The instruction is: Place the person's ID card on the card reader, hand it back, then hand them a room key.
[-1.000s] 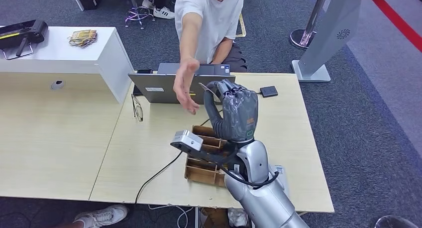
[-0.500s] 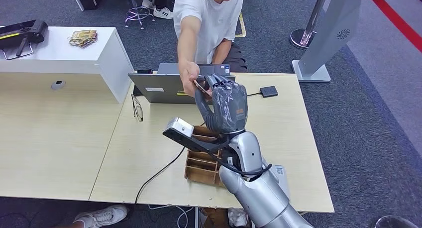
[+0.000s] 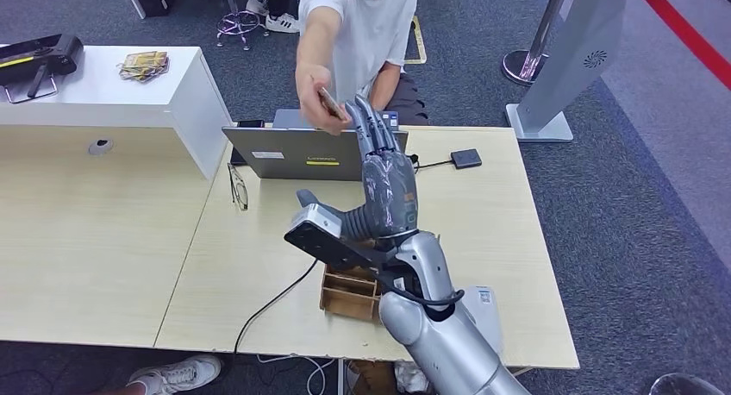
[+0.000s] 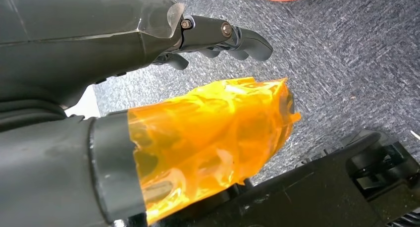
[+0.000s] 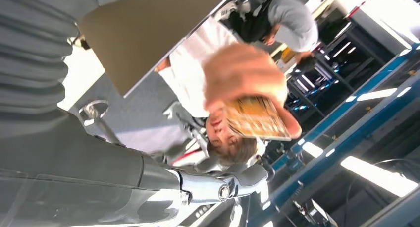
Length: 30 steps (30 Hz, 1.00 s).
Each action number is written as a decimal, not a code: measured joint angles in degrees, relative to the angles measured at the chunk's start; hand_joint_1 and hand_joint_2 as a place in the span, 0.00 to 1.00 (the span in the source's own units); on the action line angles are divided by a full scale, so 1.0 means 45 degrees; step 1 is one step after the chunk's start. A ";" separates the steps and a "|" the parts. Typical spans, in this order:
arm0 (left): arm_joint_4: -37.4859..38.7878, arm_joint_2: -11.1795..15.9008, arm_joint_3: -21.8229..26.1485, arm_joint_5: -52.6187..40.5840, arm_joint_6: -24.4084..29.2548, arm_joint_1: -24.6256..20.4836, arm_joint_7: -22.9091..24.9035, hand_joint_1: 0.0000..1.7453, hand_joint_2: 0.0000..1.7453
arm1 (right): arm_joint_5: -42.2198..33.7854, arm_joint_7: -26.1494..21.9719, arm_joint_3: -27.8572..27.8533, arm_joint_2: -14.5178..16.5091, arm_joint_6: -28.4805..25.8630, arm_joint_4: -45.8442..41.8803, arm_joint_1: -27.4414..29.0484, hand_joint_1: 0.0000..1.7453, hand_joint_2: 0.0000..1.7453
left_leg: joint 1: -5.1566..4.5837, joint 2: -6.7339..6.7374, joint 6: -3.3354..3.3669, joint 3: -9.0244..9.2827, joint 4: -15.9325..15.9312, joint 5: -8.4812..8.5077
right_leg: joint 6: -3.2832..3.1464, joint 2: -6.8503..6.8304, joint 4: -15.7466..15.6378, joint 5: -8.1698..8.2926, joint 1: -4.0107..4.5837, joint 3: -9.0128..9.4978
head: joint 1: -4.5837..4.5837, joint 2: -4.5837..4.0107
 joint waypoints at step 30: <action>0.0000 0.0055 0.1602 0.1966 0.1005 0.0490 -0.0611 0.00 0.00 | -0.6418 0.1014 0.4909 -0.1290 0.4875 -0.3642 0.0130 0.00 0.00 | 0.0000 0.0001 -0.0001 -0.0002 -0.0002 0.0000 | 0.0001 0.0001 0.0000 0.0000 0.0000 0.0001 | 0.0001 0.0000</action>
